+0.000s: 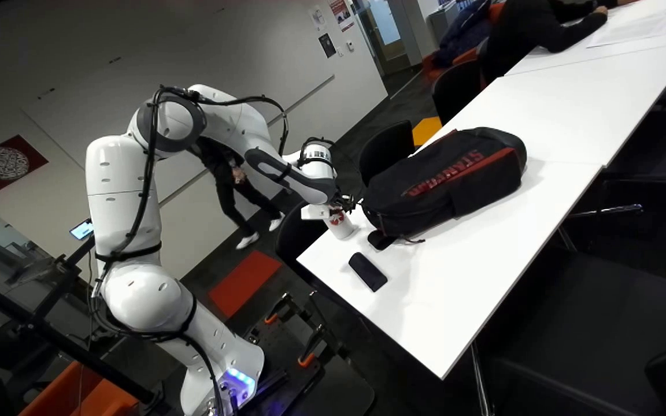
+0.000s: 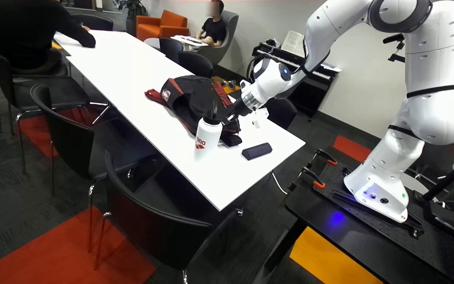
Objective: Open the zipper of the bag on the table
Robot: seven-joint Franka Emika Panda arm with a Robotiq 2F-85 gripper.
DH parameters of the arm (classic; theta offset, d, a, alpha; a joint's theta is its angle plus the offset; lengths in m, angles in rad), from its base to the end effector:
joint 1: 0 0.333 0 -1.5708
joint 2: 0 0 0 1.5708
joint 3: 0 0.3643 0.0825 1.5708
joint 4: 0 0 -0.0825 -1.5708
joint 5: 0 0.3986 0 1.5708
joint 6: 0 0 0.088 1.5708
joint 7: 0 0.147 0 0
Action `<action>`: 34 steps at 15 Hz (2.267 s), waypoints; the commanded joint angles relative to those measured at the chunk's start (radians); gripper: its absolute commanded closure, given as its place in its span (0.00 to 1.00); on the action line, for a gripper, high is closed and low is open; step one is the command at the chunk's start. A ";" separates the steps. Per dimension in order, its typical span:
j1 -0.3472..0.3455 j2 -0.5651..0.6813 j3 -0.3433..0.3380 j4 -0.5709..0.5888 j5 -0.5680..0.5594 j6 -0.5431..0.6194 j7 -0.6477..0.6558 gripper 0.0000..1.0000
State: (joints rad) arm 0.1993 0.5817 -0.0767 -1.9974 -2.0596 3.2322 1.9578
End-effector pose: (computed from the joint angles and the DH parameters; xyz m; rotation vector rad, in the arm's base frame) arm 0.5691 0.1598 0.1537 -2.9654 -0.4046 -0.7957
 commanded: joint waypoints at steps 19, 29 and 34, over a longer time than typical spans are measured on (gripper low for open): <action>-0.143 0.129 0.139 0.059 0.560 0.098 -0.603 0.99; -0.223 0.128 0.261 0.030 0.883 0.059 -0.917 0.99; -0.447 0.160 0.542 0.057 0.943 -0.124 -1.078 0.70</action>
State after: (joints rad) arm -0.1518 0.7283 0.3392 -1.9517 -1.1866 3.1740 0.9981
